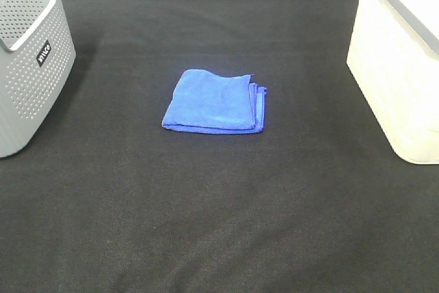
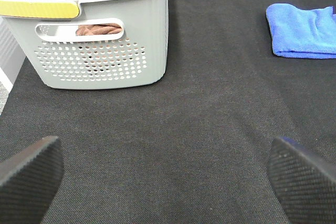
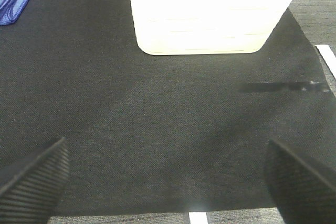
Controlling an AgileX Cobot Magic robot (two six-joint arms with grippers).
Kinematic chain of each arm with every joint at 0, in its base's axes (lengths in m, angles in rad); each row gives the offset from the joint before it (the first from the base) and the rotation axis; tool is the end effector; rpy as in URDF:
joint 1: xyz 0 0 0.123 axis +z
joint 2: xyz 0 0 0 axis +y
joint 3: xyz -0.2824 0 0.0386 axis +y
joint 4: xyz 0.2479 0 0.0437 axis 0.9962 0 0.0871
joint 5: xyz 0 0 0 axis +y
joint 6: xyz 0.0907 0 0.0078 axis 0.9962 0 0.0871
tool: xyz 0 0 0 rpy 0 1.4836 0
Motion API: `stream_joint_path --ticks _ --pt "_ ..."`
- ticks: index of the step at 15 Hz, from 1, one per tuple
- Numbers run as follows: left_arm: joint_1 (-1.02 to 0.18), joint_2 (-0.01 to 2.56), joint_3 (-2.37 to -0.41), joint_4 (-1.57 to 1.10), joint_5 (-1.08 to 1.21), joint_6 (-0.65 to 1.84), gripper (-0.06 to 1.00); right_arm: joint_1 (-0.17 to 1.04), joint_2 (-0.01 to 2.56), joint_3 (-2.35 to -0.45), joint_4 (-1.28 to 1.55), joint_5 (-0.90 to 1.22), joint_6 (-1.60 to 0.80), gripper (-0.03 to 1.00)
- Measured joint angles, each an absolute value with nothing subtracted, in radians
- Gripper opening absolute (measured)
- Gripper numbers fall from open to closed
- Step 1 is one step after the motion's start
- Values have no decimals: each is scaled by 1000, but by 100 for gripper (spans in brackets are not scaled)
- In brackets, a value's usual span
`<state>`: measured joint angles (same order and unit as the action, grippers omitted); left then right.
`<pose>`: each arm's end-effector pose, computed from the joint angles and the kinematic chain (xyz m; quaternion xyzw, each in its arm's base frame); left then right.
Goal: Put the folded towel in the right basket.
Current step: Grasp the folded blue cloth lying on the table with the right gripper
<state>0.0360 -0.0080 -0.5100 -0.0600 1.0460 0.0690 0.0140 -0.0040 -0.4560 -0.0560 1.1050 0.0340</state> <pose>-0.0066 -0.0050 0.2812 0.0151 0.8441 -0.0018 0.5360 -0.0027 -0.0046 0.2615 0.0099 0.8741 -0.0163 0.4855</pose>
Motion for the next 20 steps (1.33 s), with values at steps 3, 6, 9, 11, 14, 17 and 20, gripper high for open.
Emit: stream_joint_path --ticks 3,6,9,11,14,17,20 --pt "36 -8 -510 -60 1046 69 99 14 -4 -456 -56 1105 34 97" --pt "36 -8 -510 -60 1046 69 99 14 -4 -456 -56 1105 34 97" --pt "36 -8 -510 -60 1046 69 99 14 -4 -456 -56 1105 34 97" --pt "36 -8 -510 -60 1046 69 99 14 -4 -456 -56 1105 34 97" --pt "36 -8 -510 -60 1046 69 99 14 -4 -456 -56 1105 34 97" --pt "36 -8 -510 -60 1046 69 99 14 -4 -456 -56 1105 34 97" --pt "36 -8 -510 -60 1046 69 99 14 -4 -456 -56 1105 34 97"
